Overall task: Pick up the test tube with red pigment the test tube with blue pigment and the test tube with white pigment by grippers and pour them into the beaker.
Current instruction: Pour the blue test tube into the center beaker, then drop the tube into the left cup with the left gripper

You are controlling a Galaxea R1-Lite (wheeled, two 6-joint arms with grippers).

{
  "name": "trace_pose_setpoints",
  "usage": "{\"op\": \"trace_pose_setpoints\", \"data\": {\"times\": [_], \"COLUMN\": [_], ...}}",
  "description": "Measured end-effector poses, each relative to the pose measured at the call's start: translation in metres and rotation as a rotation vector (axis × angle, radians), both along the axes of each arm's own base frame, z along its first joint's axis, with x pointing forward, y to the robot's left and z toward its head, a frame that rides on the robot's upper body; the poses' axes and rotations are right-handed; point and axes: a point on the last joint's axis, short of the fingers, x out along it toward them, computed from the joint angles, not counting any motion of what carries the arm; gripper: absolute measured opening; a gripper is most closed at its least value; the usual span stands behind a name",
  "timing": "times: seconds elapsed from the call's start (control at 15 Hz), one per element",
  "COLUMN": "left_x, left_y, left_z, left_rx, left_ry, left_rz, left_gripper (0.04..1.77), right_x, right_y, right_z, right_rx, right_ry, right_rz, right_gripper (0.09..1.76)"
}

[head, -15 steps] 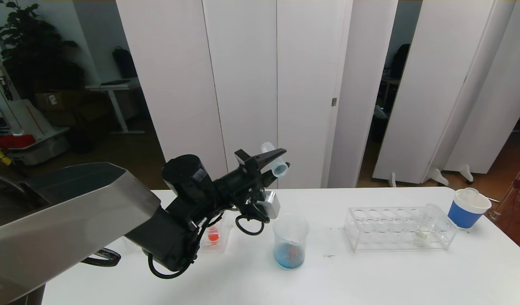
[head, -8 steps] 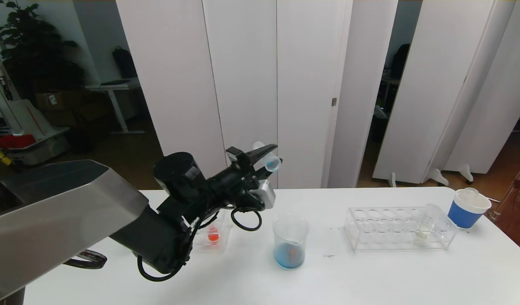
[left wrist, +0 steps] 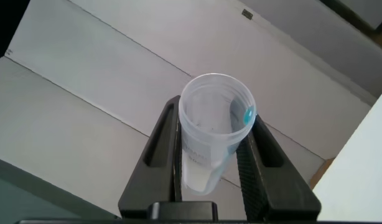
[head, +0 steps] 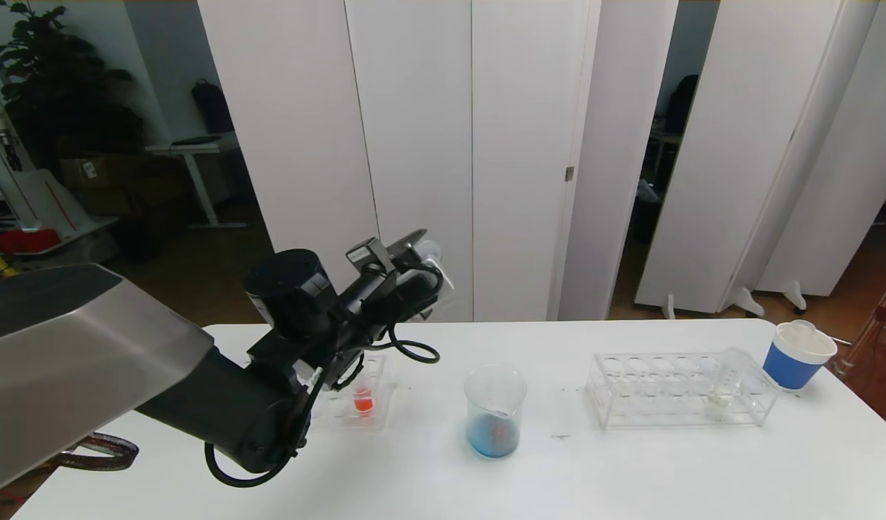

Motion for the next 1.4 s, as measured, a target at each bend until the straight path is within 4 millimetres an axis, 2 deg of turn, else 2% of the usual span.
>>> {"op": "trace_pose_setpoints", "data": {"times": [0.27, 0.4, 0.53, 0.8, 1.2, 1.4], "left_x": [-0.009, -0.016, -0.024, -0.036, -0.047, -0.050], "left_y": [0.002, 0.005, 0.011, 0.020, 0.040, 0.054], "left_z": [0.012, 0.020, 0.035, 0.066, 0.073, 0.080], "left_rx": [-0.153, -0.202, -0.310, -0.505, -0.724, -0.783], "left_ry": [0.157, 0.289, 0.405, 0.428, 0.606, 0.590], "left_rz": [0.098, 0.131, 0.186, 0.251, 0.343, 0.406], "left_gripper": [0.59, 0.59, 0.59, 0.59, 0.59, 0.59], "right_x": [0.000, 0.000, 0.000, 0.000, 0.000, 0.000], "right_y": [0.000, 0.000, 0.000, 0.000, 0.000, 0.000], "right_z": [0.000, 0.000, 0.000, 0.000, 0.000, 0.000], "right_rx": [0.000, 0.000, 0.000, 0.000, 0.000, 0.000], "right_ry": [0.000, 0.000, 0.000, 0.000, 0.000, 0.000], "right_rz": [0.000, 0.000, 0.000, 0.000, -0.001, -0.001], "right_gripper": [1.75, 1.75, 1.75, 1.75, 1.75, 1.75]}}
